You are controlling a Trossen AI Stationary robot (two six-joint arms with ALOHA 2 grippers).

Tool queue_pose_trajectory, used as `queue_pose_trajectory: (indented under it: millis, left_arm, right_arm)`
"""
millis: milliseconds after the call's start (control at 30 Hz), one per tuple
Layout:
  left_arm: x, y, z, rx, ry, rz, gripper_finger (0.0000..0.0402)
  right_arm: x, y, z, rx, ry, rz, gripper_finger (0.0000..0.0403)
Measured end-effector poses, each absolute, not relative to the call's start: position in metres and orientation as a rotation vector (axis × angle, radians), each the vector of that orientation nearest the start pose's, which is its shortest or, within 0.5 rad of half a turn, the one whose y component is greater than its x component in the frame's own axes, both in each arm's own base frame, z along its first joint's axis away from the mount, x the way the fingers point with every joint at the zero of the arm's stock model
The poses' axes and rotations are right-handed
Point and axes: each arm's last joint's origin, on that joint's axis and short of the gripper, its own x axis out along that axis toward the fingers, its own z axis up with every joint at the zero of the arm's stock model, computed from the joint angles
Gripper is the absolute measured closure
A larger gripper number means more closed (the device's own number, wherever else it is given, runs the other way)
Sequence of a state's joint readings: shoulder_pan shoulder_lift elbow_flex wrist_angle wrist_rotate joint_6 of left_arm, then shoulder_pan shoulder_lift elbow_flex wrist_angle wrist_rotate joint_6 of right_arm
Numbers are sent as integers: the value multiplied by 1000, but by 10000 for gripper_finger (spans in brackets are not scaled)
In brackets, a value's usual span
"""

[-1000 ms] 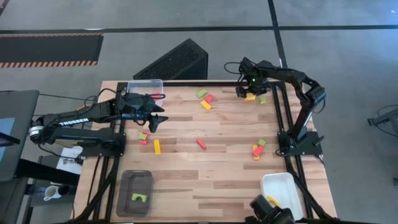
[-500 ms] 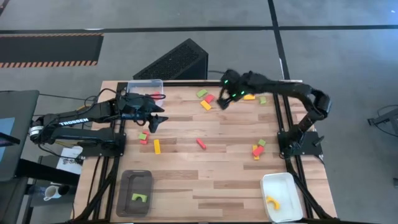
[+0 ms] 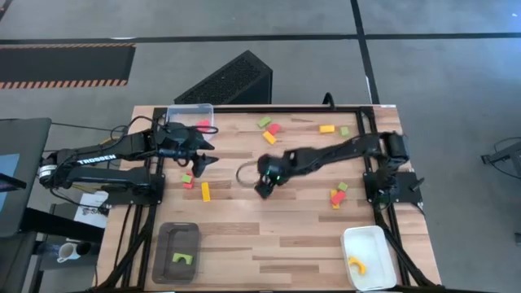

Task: Sort & place blocks by color
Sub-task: Put the orange block into the white transparent bin

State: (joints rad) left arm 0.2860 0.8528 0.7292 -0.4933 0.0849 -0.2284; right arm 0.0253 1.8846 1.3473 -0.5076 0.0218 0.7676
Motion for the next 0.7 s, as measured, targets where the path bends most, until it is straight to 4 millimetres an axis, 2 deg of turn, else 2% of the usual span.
queue_pose_trajectory:
  millis: [67,200,533,633,700]
  left_arm:
    - [168,47,275,-325,599,225,171]
    - [167,47,274,-325,616,152,171]
    - [166,45,272,-314,642,81,171]
    - [165,44,271,-329,664,57,171]
    - [164,44,270,-330,669,56,171]
  right_arm:
    - [396,20,187,640,1021,-449,85]
    - [404,31,181,615,1015,-518,85]
    - [415,36,141,589,1083,-595,87]
    - [416,37,141,594,1079,-597,112]
    - [415,38,140,587,1086,-597,148]
